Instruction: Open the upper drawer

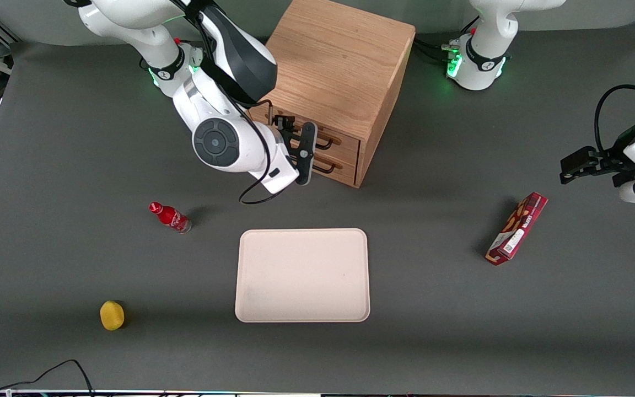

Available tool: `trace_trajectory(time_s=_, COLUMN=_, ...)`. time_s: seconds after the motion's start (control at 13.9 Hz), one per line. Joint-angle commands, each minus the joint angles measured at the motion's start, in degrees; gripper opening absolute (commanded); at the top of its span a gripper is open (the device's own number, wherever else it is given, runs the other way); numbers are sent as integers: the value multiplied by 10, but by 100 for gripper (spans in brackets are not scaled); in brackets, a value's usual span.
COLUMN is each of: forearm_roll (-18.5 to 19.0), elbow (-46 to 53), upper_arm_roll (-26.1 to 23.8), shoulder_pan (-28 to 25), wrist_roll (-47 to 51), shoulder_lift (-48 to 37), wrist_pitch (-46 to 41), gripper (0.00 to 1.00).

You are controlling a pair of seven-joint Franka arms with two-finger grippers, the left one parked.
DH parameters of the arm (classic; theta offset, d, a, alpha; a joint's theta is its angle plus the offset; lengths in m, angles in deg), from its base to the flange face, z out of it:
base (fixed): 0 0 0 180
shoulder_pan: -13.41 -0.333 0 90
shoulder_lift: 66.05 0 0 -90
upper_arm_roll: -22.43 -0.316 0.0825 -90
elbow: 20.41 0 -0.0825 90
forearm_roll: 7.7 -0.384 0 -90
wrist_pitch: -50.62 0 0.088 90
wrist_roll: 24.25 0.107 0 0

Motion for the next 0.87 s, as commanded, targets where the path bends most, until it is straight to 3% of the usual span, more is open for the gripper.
trace_trajectory(time_s=0.0, forearm_roll=-15, elbow=1, upper_arm_roll=4, shoulder_pan=-7, wrist_roll=14, shoulder_lift=6, wrist_pitch=9, gripper=100)
trace_trajectory(time_s=0.79, forearm_roll=-6, elbow=-30, upper_arm_roll=4, shoulder_pan=-26, wrist_roll=17, shoulder_lift=6, wrist_pitch=42, gripper=100)
